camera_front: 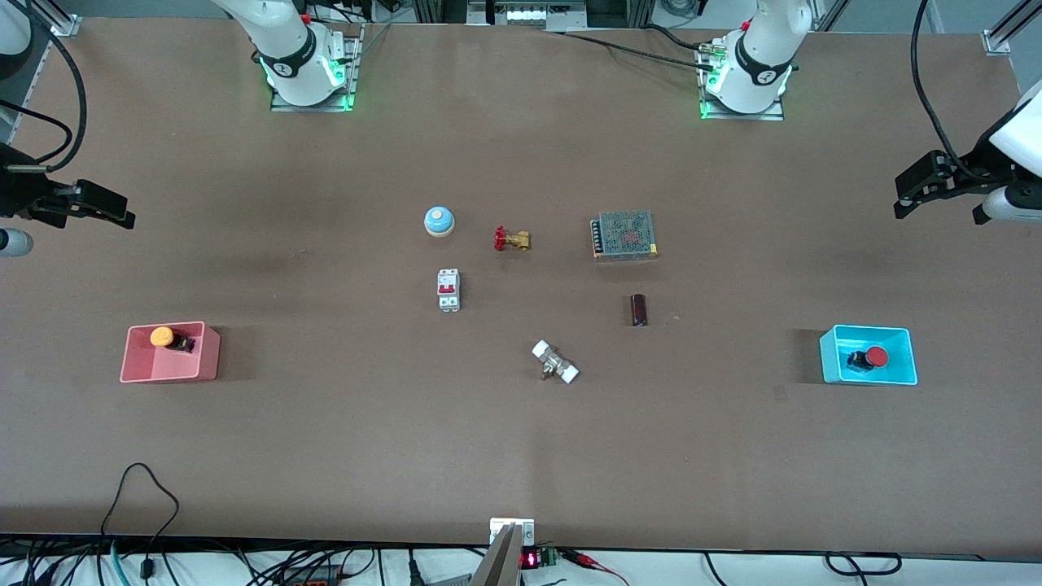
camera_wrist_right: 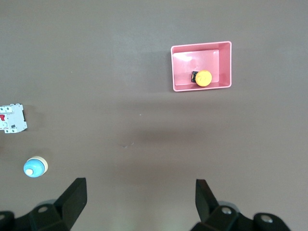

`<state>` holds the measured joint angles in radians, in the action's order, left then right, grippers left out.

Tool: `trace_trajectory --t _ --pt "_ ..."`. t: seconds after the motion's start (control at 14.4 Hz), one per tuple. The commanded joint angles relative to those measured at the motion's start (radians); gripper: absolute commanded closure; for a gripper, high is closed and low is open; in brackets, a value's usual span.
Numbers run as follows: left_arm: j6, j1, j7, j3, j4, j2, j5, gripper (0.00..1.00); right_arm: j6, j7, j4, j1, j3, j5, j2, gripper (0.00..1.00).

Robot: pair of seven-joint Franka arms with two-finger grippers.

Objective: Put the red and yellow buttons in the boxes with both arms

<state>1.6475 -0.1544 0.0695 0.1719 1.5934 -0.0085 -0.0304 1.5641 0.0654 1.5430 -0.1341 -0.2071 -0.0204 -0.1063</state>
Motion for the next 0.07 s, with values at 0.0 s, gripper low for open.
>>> trace_trajectory --t 0.0 --pt "0.006 -0.01 0.013 0.004 0.017 -0.019 0.017 0.0 -0.006 -0.007 0.029 -0.002 0.005 0.019 0.036 0.0"
